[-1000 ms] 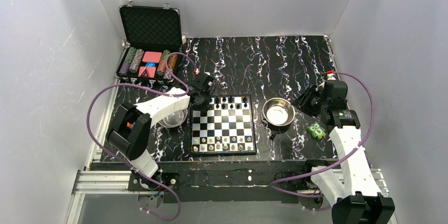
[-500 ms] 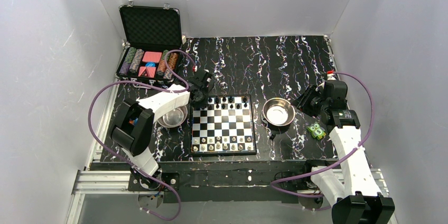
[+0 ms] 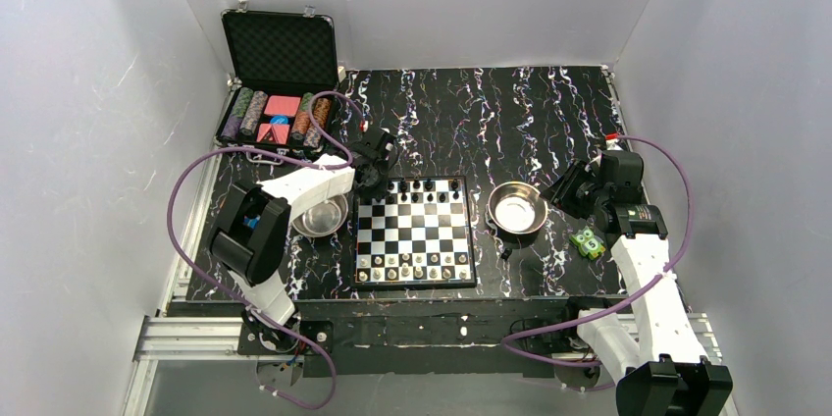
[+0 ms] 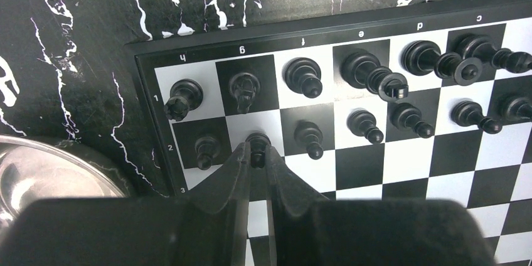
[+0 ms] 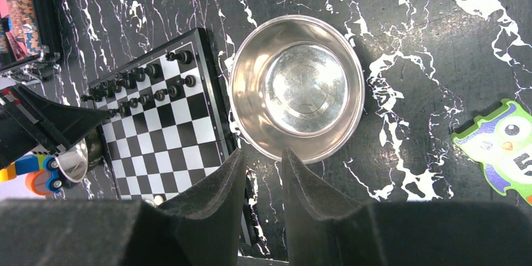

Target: Set up the chess pieces on the board

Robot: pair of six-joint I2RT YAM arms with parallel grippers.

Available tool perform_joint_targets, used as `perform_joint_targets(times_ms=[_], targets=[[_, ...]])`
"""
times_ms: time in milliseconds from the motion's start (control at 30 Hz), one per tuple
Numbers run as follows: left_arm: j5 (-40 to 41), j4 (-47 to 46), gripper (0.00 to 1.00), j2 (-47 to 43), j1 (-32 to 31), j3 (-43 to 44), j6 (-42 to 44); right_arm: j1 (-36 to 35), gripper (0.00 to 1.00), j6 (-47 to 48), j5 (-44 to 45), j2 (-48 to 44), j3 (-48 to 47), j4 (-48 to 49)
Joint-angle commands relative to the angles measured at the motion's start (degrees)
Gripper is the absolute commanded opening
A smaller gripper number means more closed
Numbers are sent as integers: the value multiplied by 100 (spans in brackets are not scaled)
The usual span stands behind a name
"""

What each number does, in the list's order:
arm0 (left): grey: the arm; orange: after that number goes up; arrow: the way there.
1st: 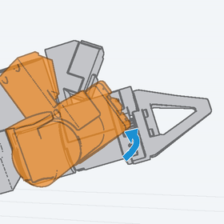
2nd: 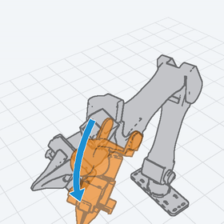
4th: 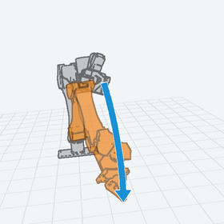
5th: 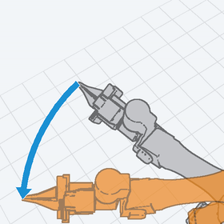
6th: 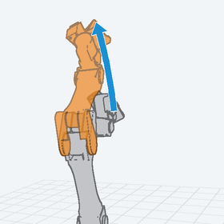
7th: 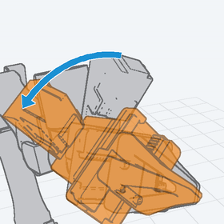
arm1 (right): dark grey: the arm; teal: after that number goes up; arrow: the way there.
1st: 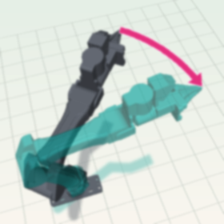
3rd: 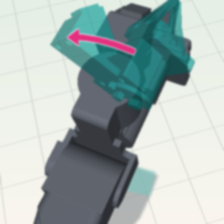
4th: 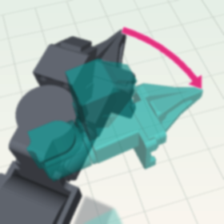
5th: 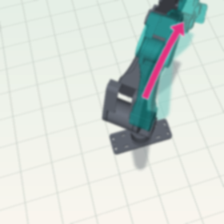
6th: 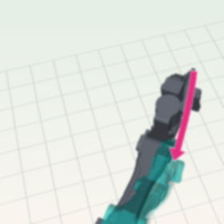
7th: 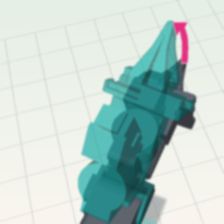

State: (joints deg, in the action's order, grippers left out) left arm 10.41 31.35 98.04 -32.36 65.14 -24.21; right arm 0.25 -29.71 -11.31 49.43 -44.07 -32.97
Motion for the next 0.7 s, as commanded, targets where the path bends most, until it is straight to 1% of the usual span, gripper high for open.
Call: perform_joint_targets(times_ms=[0, 200, 667], targets=[[-55, -59, 0, -29, 37, 186, 65, -24, 35, 66, -34, -85, 21, 129], [-57, -75, 1, -16, 45, 166, 63, -25, 35, 62, -42, -87, 21, 116], [-25, -34, 19, -24, 59, 167, 66, -23, 35, 57, -64, -92, 25, 131]])
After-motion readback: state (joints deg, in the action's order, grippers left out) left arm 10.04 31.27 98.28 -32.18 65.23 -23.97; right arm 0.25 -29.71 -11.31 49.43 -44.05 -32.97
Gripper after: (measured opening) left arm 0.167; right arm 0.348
